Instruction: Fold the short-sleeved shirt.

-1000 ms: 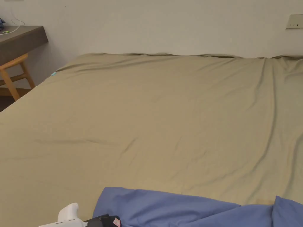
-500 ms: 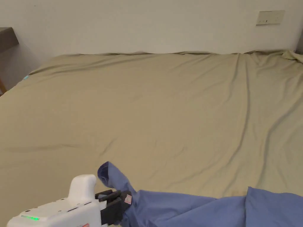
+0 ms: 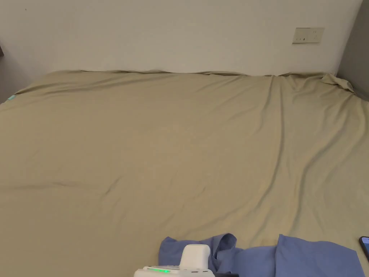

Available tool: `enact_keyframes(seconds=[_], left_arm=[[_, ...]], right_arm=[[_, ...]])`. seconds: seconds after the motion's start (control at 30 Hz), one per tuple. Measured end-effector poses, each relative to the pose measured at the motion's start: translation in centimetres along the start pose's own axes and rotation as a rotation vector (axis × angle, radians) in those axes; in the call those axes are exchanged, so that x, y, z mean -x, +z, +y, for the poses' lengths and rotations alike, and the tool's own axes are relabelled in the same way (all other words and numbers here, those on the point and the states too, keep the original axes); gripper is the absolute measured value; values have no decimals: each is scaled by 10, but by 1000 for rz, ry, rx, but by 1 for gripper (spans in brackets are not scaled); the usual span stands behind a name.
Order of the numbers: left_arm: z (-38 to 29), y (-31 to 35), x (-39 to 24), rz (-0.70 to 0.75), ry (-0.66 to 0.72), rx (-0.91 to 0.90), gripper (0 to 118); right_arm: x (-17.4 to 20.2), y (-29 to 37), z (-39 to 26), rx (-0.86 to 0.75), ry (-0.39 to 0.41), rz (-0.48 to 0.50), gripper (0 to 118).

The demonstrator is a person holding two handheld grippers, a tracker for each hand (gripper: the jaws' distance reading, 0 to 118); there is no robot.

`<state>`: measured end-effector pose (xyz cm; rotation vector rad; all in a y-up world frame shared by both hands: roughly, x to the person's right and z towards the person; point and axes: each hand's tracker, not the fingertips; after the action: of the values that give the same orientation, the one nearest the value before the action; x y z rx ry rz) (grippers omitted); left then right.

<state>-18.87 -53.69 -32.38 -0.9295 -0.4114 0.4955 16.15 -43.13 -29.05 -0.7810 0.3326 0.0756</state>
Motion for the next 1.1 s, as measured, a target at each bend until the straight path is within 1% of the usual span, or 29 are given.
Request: enact_keyframes(seconds=[0.07,0.17,0.23,0.27,0.3,0.37,0.4,0.43,0.53,0.57,0.7,0.77,0.87,0.97,1.0,1.03,1.07,1.1], left_arm=[[4,27,2,-64,51,-62,82],[11,63,21,-161,129,-212,82],[16,65,42,-163,216,-286,82],[19,61,50,-139,252,-275,80],[21,51,59,-134,286,-259,73],[19,30,68,-148,313,-252,13],[17,19,69,-152,318,-235,6],[13,4,71,-178,331,-192,6],[-1,-31,62,-179,334,-78,5],[-7,-40,57,-173,334,-80,5],[-26,-58,43,-228,355,-96,3],[-26,-57,42,-222,383,-119,3],[-20,-44,41,-231,394,-103,3],[-11,-4,47,-312,334,-116,3],[-8,13,54,-310,318,-123,6],[-5,30,64,-289,311,-131,25],[-3,43,75,-254,304,-143,50],[-2,59,88,-208,308,-156,73]], right_arm=[[-1,1,-1,2,-1,-4,5],[-1,1,0,8,0,-6,5],[1,0,-1,11,7,-1,5],[3,0,-1,12,10,2,5],[5,0,0,12,13,8,5],[9,2,-1,6,23,19,5],[11,4,-1,0,28,25,5],[12,6,-1,-4,32,27,5],[14,12,0,-16,35,24,5],[15,14,1,-19,35,23,5],[17,18,4,-28,39,19,5],[19,16,7,-24,52,25,5],[22,9,9,-13,71,32,5],[25,2,11,-5,75,46,5],[27,0,12,-6,78,53,5],[28,-2,13,-5,82,59,5],[30,-3,14,-4,86,65,5],[31,-5,15,-4,93,72,5]])
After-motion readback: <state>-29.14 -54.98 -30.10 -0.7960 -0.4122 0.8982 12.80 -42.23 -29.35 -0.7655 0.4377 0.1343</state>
